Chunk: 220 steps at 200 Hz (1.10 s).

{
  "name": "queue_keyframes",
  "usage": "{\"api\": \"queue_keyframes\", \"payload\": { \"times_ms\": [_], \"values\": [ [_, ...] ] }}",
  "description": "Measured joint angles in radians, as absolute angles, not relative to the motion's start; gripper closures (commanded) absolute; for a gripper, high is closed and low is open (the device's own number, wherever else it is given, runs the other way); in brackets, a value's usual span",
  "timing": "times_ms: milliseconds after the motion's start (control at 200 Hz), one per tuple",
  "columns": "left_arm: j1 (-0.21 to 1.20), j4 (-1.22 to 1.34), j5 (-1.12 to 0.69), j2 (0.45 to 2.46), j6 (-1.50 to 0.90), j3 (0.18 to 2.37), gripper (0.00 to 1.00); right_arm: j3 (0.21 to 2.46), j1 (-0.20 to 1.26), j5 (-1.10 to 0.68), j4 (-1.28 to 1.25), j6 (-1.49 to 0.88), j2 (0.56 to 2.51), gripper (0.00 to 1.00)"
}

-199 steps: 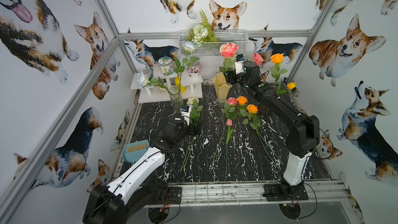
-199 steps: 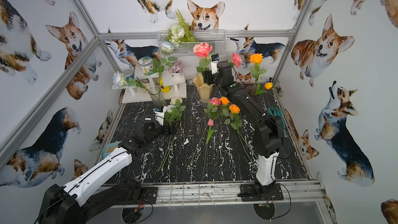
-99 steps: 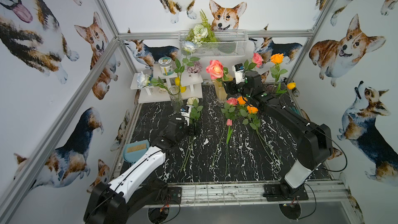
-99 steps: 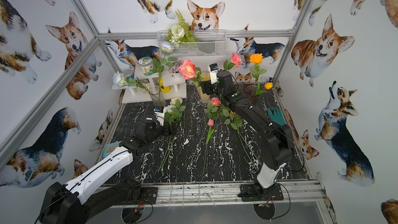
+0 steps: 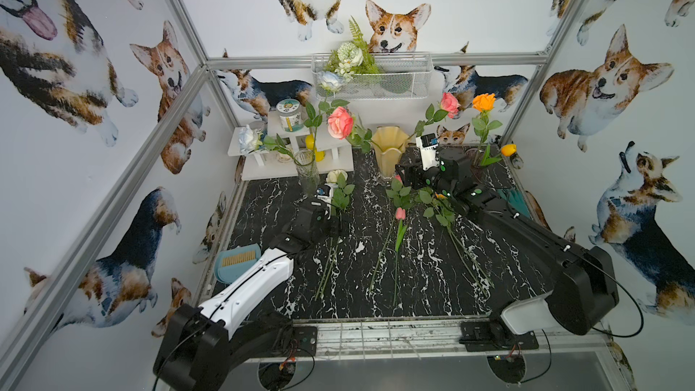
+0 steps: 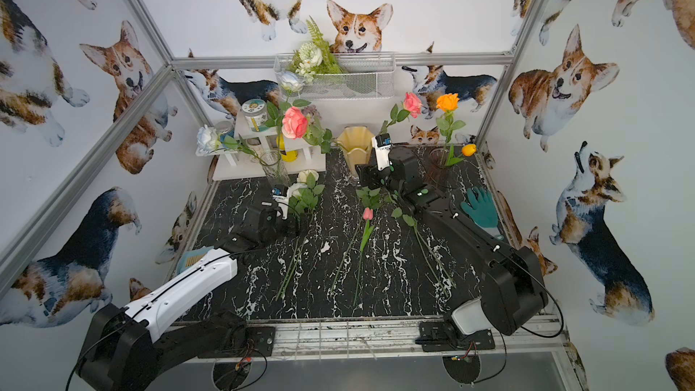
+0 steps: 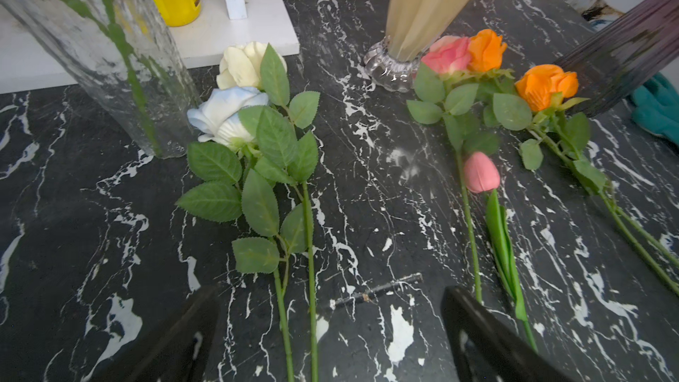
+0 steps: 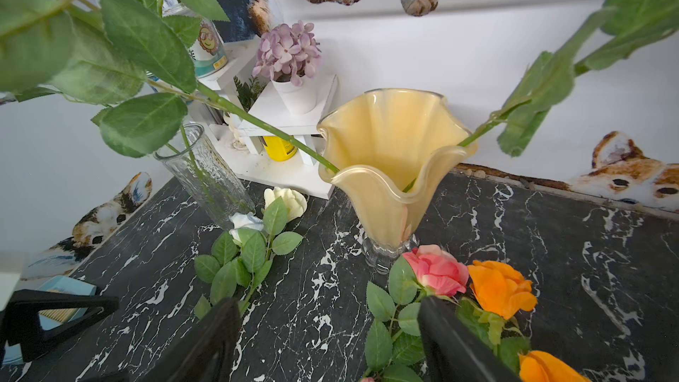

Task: Arrange the flowers in different vases according to their variety
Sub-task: Pick up the flower at the center of the board.

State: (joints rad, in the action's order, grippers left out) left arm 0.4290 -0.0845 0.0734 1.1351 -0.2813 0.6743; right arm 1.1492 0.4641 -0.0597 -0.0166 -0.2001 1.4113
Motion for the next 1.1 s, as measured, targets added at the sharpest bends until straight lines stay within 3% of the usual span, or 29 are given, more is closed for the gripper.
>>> {"api": "queue_keyframes", "payload": {
  "times_ms": [540,1101],
  "values": [
    [0.382,-0.236,0.074,1.302,-0.301,0.756,0.18,0.936,0.465,-0.079,0.001,-0.255,1.242,0.19],
    [0.381,-0.387,0.019,1.428,-0.364,0.768,0.35,0.912,0.465,-0.079,0.043,-0.255,1.213,0.19]
  ]
}}
